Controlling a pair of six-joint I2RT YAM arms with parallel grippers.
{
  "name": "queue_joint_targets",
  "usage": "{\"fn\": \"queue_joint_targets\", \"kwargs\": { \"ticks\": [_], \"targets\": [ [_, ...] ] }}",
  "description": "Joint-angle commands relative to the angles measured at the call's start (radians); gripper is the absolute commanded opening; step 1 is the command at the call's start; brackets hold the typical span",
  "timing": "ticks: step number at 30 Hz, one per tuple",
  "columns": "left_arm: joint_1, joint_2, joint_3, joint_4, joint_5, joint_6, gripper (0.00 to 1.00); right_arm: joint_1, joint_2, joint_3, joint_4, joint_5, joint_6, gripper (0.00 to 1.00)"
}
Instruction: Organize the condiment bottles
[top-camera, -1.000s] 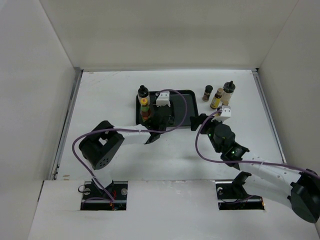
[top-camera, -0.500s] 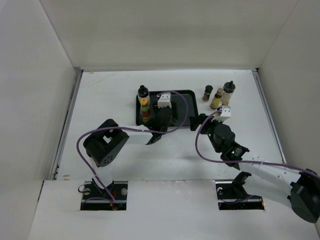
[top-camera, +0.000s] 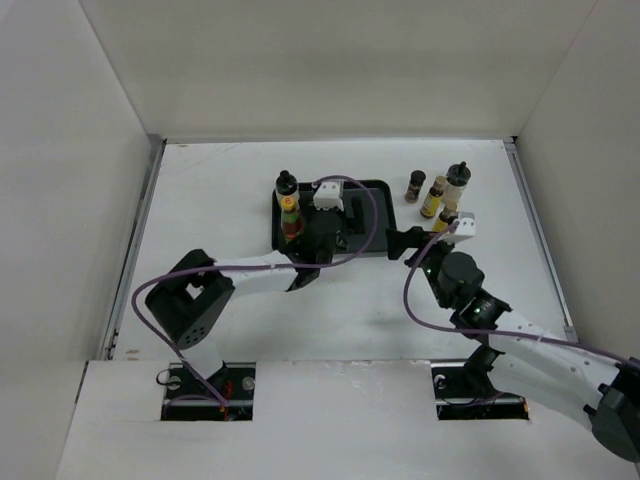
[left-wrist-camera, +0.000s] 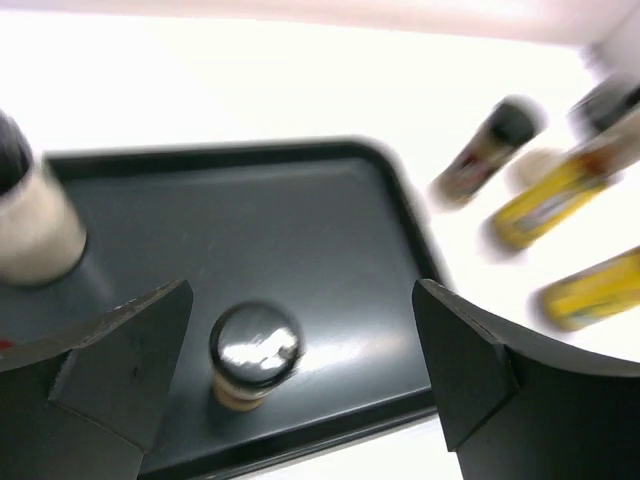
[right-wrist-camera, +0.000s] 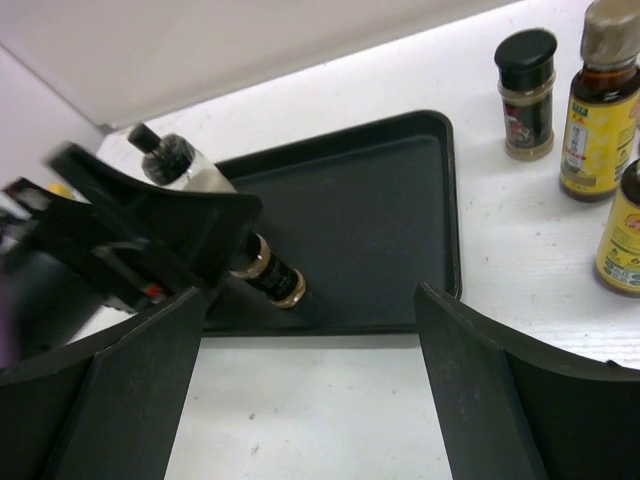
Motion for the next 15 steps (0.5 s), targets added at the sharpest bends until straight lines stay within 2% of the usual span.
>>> {"fn": "queue_joint_targets", "kwargs": {
  "ticks": [1,5,8,10,13,15],
  "targets": [
    [-0.013,-0.162,0.063,0.058,0.053,0.045,0.94,0.002,-0.084,0.034,-0.012,0.044,0.004,0.91],
    [0.014,-0.301,0.097,0.058,0.061,0.079,0.94,0.003,-0.149,0.037,-0.043,0.052,0.005,0.88],
    [0.068,-0.455,0.030,0.058,0.028,0.076,0.93,0.003,-0.135,0.040,-0.049,0.049,0.008,0.85],
    [0.105,-0.564,-0.069,0.058,-0.038,0.067,0.94,-0.010,-0.091,0.069,-0.055,0.045,0.005,0.75],
    [0.165,-0.726,-0.278,0.076,-0.170,0.044,0.96,-0.056,0.015,0.170,-0.066,0.038,-0.022,0.48],
    [0.211,-0.829,-0.417,0.082,-0.259,0.001,0.99,-0.093,0.102,0.268,-0.086,0.036,-0.044,0.38]
  ]
}}
